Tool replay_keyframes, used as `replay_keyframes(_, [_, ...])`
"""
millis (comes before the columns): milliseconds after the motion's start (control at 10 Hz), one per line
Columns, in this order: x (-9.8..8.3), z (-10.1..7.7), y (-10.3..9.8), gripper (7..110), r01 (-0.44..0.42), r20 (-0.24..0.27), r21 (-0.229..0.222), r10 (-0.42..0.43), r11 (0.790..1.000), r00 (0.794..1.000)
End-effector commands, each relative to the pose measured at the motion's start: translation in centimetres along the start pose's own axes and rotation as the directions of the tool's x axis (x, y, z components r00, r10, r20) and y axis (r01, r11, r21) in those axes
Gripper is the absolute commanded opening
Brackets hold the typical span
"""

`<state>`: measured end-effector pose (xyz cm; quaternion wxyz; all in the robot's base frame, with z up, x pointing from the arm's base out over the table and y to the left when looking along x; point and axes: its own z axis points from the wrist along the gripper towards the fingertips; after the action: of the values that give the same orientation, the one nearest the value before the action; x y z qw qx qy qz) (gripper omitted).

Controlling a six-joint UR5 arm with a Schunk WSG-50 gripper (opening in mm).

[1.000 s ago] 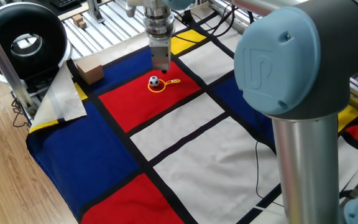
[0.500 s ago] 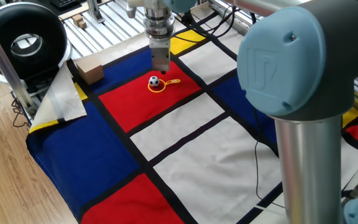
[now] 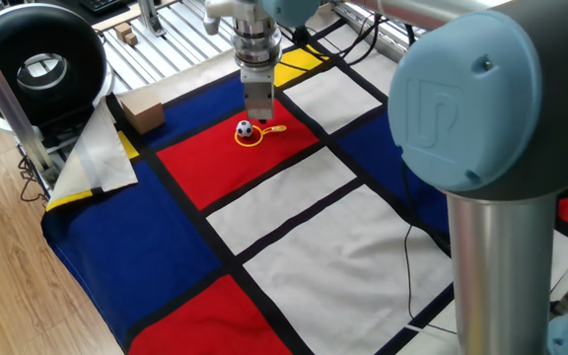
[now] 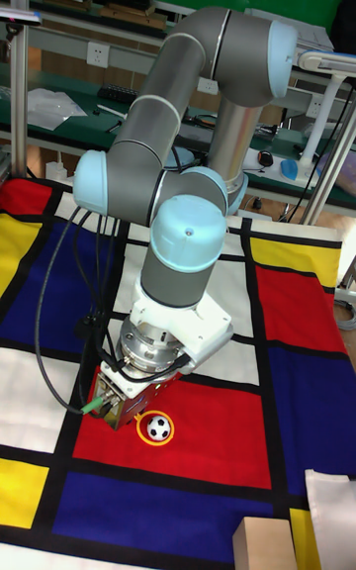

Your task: Remove the bubble ring from the ball

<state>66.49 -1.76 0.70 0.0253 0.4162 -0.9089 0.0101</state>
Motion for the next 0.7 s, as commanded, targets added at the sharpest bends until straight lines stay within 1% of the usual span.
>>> replay_keyframes(0, [-0.1,0.5,0.5,22,-0.004,0.015,0.001,0.004,1.000,1.000])
replay_keyframes(300, [0.2,1.0,0.7,22,0.022,-0.006,-0.019,-0.022,1.000,1.000])
replay_keyframes(600, [0.6,1.6,0.5,22,0.031,-0.010,-0.015,-0.031,0.999,0.999])
